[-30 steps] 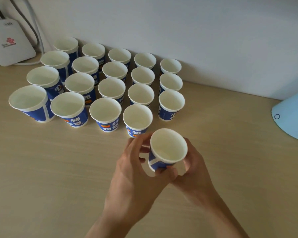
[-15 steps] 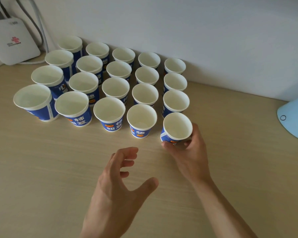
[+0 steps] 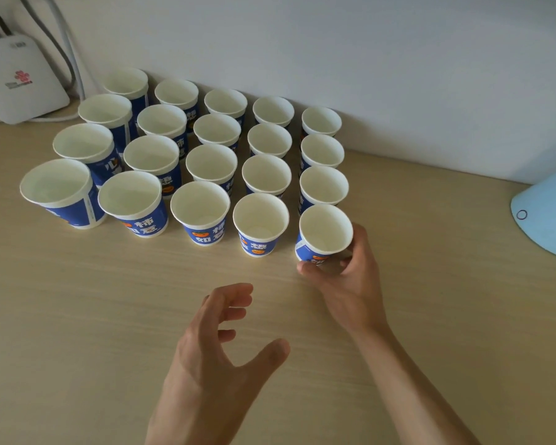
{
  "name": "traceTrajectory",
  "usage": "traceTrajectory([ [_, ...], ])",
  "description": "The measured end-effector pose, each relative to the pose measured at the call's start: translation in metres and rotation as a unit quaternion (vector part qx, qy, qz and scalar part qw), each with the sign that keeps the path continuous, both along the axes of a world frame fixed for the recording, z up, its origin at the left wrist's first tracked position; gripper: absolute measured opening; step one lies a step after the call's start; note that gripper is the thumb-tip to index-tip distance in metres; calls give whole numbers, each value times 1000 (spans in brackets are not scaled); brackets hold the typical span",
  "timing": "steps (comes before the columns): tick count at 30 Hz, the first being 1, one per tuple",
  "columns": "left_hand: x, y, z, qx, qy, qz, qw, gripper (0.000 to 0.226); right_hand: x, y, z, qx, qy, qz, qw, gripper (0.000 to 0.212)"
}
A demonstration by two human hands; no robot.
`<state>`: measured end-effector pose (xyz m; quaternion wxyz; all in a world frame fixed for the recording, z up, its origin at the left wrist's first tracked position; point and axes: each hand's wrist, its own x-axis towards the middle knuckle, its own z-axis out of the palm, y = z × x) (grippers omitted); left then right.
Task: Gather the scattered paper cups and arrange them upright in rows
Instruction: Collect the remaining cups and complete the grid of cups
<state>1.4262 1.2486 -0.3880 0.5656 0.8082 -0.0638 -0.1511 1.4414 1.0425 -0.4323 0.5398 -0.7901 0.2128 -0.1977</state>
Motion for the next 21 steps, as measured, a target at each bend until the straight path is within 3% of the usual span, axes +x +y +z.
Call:
traceTrajectory([
  [6, -18, 8, 30, 15, 13, -13, 1000, 72, -50, 0, 33, 22, 55, -43, 997, 76],
  [11, -25, 13, 94, 25, 14, -36, 999, 52, -117, -9, 109, 50, 68, -92, 992, 68],
  [14, -39, 1, 132, 11, 21, -60, 998, 61, -151, -4, 141, 101, 97, -94, 986, 58],
  [21, -129, -55, 227, -12, 2, -143, 990, 46, -250, -13, 227, 165, 94, -139, 972, 45],
])
